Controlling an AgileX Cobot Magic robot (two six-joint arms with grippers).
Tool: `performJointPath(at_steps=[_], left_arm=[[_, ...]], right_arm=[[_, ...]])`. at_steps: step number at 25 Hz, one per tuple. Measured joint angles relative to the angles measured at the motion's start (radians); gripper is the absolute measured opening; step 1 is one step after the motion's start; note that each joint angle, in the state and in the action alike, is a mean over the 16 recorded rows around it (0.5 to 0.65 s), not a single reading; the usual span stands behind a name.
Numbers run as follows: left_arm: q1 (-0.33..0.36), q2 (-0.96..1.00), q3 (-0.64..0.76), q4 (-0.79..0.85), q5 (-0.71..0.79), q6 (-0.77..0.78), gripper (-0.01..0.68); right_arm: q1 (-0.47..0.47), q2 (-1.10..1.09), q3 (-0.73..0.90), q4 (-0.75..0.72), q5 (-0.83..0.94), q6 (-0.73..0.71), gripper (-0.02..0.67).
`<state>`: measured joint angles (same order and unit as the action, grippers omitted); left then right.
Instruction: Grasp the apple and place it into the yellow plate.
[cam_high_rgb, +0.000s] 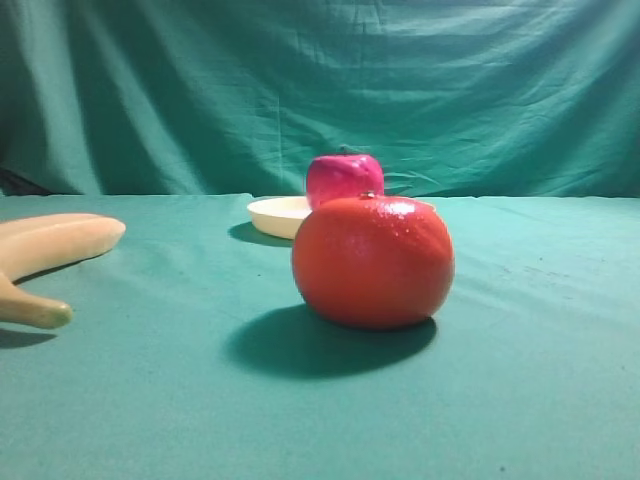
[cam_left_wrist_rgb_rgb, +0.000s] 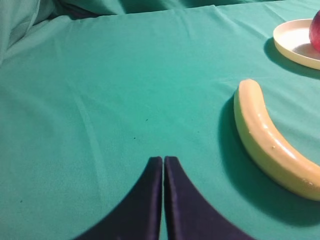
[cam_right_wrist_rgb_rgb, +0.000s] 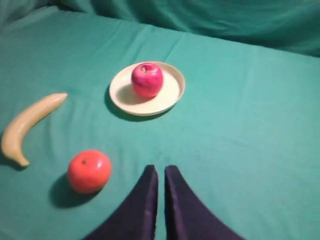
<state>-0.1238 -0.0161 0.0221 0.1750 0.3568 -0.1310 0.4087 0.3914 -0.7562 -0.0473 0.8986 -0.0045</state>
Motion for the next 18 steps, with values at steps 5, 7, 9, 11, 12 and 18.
performJointPath(at_steps=[5,7,9,11,12,18], left_arm=[[0.0,0.0,0.0,0.0,0.0,0.0,0.0],[0.0,0.0,0.0,0.0,0.0,0.0,0.0],[0.0,0.0,0.0,0.0,0.0,0.0,0.0],[0.0,0.0,0.0,0.0,0.0,0.0,0.0],[0.0,0.0,0.0,0.0,0.0,0.0,0.0],[0.0,0.0,0.0,0.0,0.0,0.0,0.0]], right_arm=[[-0.101,-0.097,0.224,-0.059,-0.223,-0.005,0.0],[-0.149,-0.139,0.322,-0.07,-0.319,-0.004,0.0],[-0.2,-0.187,0.419,-0.073,-0.405,-0.003,0.0],[-0.248,-0.234,0.51,-0.07,-0.48,-0.002,0.0],[-0.27,-0.257,0.551,-0.068,-0.511,-0.001,0.0],[-0.345,-0.361,0.719,-0.043,-0.595,0.003,0.0]])
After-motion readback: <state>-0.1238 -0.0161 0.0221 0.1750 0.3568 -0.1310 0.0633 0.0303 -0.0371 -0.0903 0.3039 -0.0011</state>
